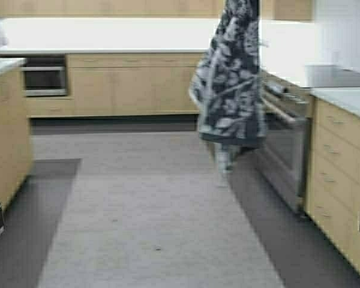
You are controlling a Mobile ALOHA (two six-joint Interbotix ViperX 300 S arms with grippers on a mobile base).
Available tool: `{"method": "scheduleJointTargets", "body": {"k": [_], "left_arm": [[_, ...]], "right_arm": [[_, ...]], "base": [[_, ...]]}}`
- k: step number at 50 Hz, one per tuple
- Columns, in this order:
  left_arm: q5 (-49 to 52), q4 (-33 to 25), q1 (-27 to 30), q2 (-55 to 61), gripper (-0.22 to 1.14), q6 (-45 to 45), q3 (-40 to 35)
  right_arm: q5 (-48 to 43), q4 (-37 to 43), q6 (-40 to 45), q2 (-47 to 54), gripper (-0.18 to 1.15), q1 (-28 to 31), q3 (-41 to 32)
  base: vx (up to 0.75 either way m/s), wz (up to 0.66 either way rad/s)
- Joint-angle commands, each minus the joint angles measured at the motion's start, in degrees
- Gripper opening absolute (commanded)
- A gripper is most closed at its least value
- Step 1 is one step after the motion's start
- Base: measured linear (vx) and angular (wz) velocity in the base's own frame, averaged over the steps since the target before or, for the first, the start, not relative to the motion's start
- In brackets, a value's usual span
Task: Get the cloth and wipe up the spill under the wine glass
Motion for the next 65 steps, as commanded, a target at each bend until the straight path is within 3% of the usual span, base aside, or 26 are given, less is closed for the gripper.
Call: {"method": "scheduleJointTargets", "body": {"k": [1, 65], "left_arm": [[-0.18, 0.09, 0.09, 0.44, 0.02, 0.18, -0.97], [-0.18, 0.18, 0.09, 0.97, 0.02, 1.58, -1.58]], "right_arm": [[-0.97, 0.09, -0.09, -0.26, 0.07, 0.09, -0.70], [-1.58, 0.00, 0.09, 0.53, 0.07, 1.23, -1.93]], "base": [[-0.09, 0.40], [-0.02, 0.46]]}}
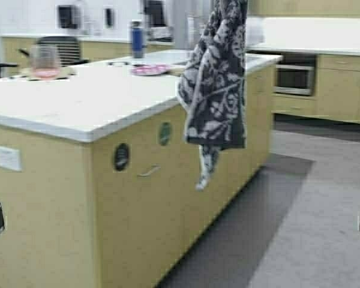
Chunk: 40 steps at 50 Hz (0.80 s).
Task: Get the cloth and wipe up the spill under the wine glass
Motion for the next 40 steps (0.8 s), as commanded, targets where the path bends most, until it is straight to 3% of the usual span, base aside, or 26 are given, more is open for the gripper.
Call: {"method": "scheduleJointTargets", "body": {"k": [1, 21, 40], "left_arm": [[-0.35, 0.18, 0.09, 0.97, 0.02, 0.44, -1.49], [-3.34, 0.26, 0.09, 5.98, 0.02, 0.88, -3.08], [-10.90, 1.32, 0.09, 22.41, 0.02, 0.79, -7.29]], "right_arm": [[-0.88, 0.00, 0.00, -0.44, 0.07, -0.18, -1.93], [-0.88, 0.00, -0.09, -0.44, 0.07, -0.26, -2.64], [-0.88, -0.09, -0.26, -0.35, 0.07, -0.18, -0.09]], "base": [[0.03, 0.36], [0.05, 0.26], [0.08, 0.12]]}}
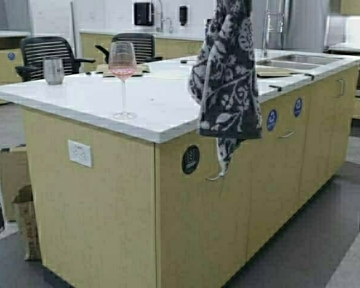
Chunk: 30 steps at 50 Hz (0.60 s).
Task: Get the cloth and wipe up the spill under the wine glass
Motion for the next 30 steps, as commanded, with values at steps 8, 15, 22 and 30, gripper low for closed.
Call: {"method": "scheduleJointTargets", "body": {"k": [8, 15, 22, 30], "left_arm": [[-2.81, 0.53, 0.00, 3.43, 0.02, -0.18, -1.49], [-2.64, 0.70, 0.00, 1.14, 0.02, 0.70, -0.35], [-2.37, 0.70, -0.53, 3.34, 0.02, 0.44, -0.53], [-3.16, 0.70, -3.52, 12.92, 0.02, 0.53, -4.92]], "right_arm": [[-1.67, -0.09, 0.09, -0.35, 0.07, 0.00, -2.11], [-1.76, -0.09, -0.53, -0.35, 0.07, -0.09, -1.41], [-2.20, 0.00, -0.70, -0.35, 0.07, -0.09, 0.62], [-3.52, 0.09, -0.70, -0.35, 0.07, -0.09, 0.70]], "base": [[0.11, 0.05], [0.14, 0.05], [0.15, 0.11], [0.15, 0.15]]}}
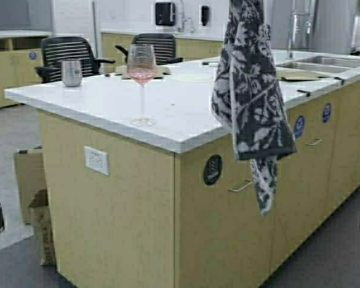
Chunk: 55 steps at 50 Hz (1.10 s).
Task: Get the cloth and wipe up the spill under the wine glass
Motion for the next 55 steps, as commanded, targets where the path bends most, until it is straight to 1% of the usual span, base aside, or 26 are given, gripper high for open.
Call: {"method": "scheduleJointTargets", "body": {"k": [1, 6, 15, 18, 28, 36, 55], "left_arm": [[-1.32, 0.18, -2.81, 8.35, 0.02, 0.18, -5.19], [-3.87, 0.18, -5.71, 16.26, 0.02, 0.00, -8.70], [-12.30, 0.18, -11.69, 30.15, 0.02, 0.35, -14.15], [-15.38, 0.26, -12.92, 34.37, 0.02, 0.53, -15.56], [-23.03, 0.62, -17.49, 45.88, 0.02, 0.44, -17.67], [-28.39, 0.62, -18.81, 53.09, 0.02, 0.18, -19.34], [-36.21, 0.53, -18.81, 65.74, 0.02, 0.09, -23.82]], "right_arm": [[-1.49, 0.09, -0.09, -0.62, 0.07, 0.18, -0.70], [-1.49, 0.09, -0.09, -0.79, 0.07, 0.18, -0.62], [-1.58, 0.09, -0.09, -1.05, 0.07, 0.18, -0.79], [-1.58, 0.09, -0.09, -1.05, 0.07, 0.18, -0.97], [-1.76, 0.09, -0.09, -1.67, 0.07, 0.18, -1.23], [-1.76, 0.09, -0.09, -1.67, 0.07, 0.00, -1.41], [-1.76, 0.09, -0.18, -1.67, 0.07, -0.70, -0.62]], "base": [[0.15, 0.16], [0.15, 0.18], [0.15, 0.23], [0.17, 0.24], [0.16, 0.17], [0.17, 0.01], [0.16, -0.06]]}}
